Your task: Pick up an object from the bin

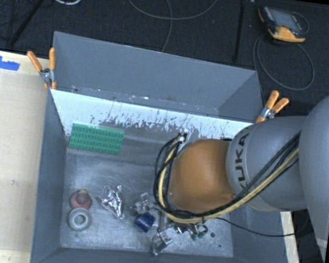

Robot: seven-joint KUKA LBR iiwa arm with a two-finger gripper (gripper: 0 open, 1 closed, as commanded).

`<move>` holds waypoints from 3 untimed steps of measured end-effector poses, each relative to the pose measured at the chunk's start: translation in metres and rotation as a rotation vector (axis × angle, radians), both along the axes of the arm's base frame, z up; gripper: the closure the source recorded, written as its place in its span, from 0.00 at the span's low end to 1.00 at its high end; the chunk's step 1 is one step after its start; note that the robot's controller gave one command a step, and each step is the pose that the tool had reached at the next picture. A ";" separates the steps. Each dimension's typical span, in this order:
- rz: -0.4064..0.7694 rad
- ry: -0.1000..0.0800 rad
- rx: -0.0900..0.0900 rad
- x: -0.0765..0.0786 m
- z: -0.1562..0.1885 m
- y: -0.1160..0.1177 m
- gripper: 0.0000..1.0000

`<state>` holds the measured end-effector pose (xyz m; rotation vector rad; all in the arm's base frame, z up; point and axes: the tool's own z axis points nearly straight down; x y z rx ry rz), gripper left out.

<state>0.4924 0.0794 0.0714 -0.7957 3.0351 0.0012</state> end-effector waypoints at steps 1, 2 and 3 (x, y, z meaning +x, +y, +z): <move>-0.005 0.005 -0.002 0.000 0.001 -0.001 1.00; 0.150 -0.002 -0.001 -0.010 0.103 -0.003 1.00; 0.108 -0.005 0.000 -0.002 0.187 0.002 1.00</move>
Offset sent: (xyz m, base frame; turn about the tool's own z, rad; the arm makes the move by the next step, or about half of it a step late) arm 0.0000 0.0000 0.0000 0.0000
